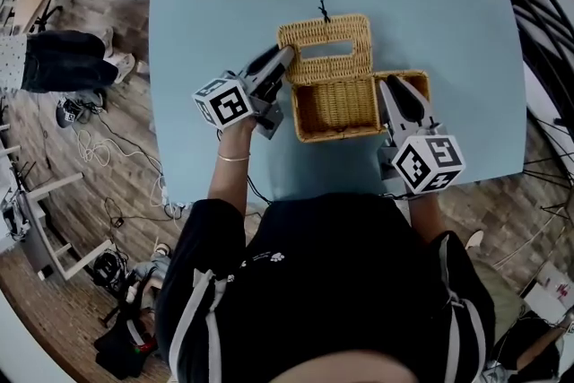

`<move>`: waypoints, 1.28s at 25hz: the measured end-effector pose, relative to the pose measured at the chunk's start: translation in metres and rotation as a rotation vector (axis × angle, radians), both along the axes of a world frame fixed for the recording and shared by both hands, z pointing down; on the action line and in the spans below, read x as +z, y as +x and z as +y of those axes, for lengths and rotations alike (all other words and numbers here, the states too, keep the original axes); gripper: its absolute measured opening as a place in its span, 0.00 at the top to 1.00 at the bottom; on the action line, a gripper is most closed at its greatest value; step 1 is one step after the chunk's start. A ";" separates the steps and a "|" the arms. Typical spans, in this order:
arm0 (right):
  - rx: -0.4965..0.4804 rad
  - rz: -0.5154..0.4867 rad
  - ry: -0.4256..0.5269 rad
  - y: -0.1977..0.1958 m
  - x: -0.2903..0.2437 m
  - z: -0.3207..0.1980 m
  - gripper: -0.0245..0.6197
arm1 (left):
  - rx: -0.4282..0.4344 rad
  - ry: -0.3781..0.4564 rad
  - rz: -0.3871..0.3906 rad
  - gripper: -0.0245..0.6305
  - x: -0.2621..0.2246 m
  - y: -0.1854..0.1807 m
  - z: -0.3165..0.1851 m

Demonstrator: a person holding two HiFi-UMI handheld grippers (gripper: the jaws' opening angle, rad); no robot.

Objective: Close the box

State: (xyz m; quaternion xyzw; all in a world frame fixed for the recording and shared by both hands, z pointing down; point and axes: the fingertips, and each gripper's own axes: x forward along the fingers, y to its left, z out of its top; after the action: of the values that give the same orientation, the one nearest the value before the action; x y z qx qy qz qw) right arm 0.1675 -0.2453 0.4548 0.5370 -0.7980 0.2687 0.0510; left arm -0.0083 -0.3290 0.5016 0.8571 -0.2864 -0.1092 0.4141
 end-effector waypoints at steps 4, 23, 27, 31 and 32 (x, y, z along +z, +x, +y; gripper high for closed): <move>-0.025 0.004 0.023 -0.007 -0.007 0.000 0.84 | 0.028 0.099 -0.060 0.83 -0.011 -0.001 0.012; -0.142 0.168 0.192 -0.018 -0.028 -0.038 0.76 | 0.126 0.473 -0.222 0.83 -0.031 0.001 0.054; -0.214 0.203 0.234 -0.026 -0.034 -0.034 0.76 | 0.144 0.513 -0.245 0.83 -0.033 0.002 0.062; -0.228 0.229 0.246 -0.026 -0.035 -0.032 0.79 | 0.123 0.489 -0.259 0.83 -0.034 0.005 0.064; -0.227 0.223 0.246 -0.024 -0.035 -0.032 0.80 | 0.108 0.473 -0.264 0.83 -0.034 0.005 0.064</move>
State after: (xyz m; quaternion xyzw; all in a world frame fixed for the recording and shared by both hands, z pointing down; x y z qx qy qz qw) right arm 0.1430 -0.2769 0.4198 0.4722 -0.8696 0.1005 0.1032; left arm -0.0028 -0.2647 0.4674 0.9508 -0.2583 -0.0381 0.1666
